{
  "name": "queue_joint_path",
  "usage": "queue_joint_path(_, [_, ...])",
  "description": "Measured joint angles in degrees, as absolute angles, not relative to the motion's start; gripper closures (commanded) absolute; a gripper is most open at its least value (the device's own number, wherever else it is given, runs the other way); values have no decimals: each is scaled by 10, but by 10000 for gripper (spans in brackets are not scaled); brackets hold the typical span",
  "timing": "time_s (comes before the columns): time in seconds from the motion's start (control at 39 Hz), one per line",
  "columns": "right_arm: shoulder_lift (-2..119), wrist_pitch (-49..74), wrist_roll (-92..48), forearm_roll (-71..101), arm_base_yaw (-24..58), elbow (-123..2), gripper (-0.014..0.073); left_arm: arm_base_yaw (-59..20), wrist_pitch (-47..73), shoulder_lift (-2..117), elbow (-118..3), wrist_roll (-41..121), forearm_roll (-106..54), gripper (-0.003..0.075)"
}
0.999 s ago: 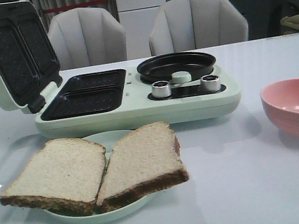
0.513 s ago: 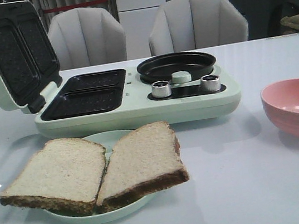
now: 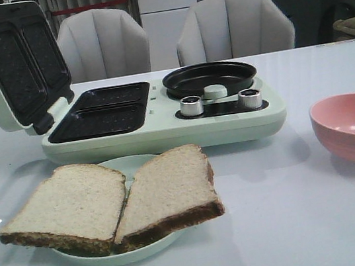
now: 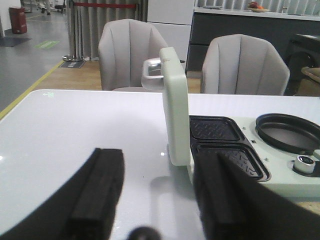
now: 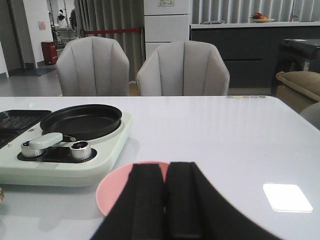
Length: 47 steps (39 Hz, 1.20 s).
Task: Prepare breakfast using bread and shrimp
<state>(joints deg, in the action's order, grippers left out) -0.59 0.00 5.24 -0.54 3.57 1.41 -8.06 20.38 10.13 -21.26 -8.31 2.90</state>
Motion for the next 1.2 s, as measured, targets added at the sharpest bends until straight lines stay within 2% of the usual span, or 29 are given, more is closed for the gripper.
queue_joint_path(0.62, [-6,0,52,-5,36,14,459,-107,218,183,-222,-50,97,204])
queue_joint_path(0.92, [-6,0,52,-5,36,14,459,-225,263,220,-222,-29,247,204])
queue_joint_path(1.2, [-6,0,52,-5,36,14,459,-370,281,359,-222,-28,377,207])
